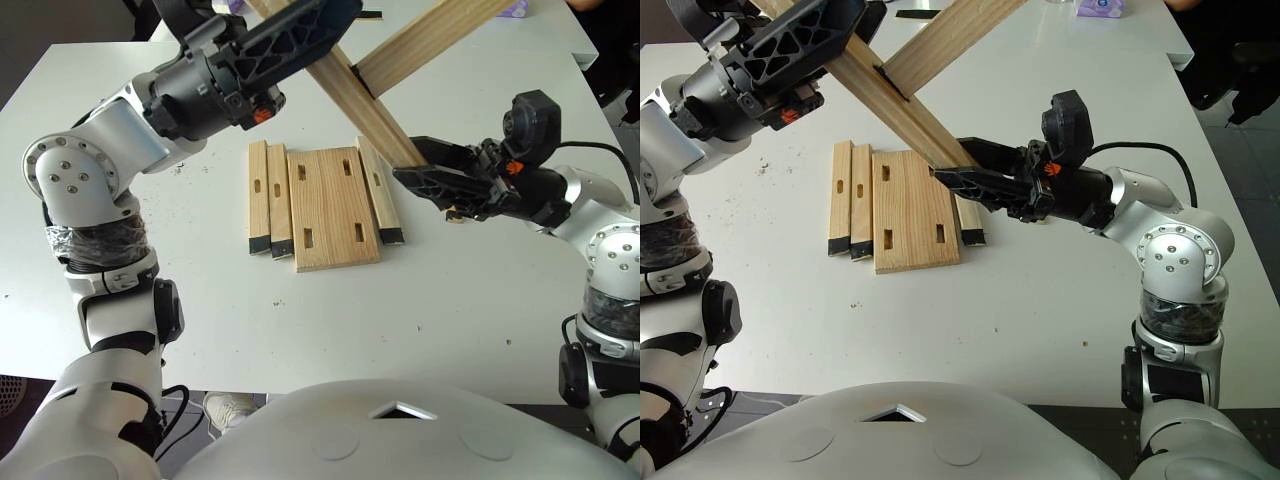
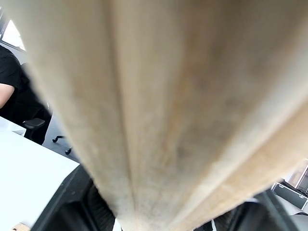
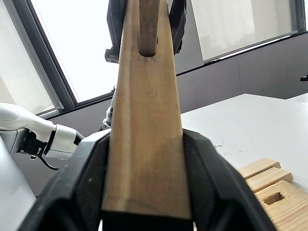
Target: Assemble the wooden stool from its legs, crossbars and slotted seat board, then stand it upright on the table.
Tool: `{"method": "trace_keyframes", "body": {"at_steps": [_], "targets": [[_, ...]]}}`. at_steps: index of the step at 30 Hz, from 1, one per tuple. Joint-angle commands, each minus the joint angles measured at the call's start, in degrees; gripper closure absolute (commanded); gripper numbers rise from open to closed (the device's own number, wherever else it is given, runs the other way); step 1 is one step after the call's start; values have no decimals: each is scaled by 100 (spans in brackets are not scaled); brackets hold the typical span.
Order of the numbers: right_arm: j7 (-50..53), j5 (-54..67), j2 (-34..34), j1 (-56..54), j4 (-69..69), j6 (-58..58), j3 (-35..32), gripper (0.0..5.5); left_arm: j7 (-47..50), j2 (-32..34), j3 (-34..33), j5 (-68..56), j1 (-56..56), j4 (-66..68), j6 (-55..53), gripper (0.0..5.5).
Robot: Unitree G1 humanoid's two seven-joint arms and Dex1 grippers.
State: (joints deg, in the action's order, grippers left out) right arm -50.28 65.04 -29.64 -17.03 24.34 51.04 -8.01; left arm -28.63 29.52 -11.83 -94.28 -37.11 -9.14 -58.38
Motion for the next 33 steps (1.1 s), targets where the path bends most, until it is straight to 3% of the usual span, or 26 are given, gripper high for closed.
{"method": "trace_keyframes", "body": {"at_steps": [1,7,8,15,24,33], "targets": [[222,12,89,114,144,-115,32,343,-147,15,3,-11,93,-126,-53,326],[429,-400,244,326,116,-485,118,343,-232,56,-16,406,172,-89,130,330],[399,-506,273,353,66,-611,110,307,-263,71,-25,565,166,-65,201,332],[674,-872,259,473,-205,-915,-5,200,-612,192,-159,1405,106,84,519,343],[1836,-2379,509,652,-1120,-2163,-479,198,-2539,1513,-163,3585,956,147,1585,344],[1908,-3299,553,549,-1739,-2602,-93,198,-3800,1726,298,4672,1757,35,2323,344]]}}
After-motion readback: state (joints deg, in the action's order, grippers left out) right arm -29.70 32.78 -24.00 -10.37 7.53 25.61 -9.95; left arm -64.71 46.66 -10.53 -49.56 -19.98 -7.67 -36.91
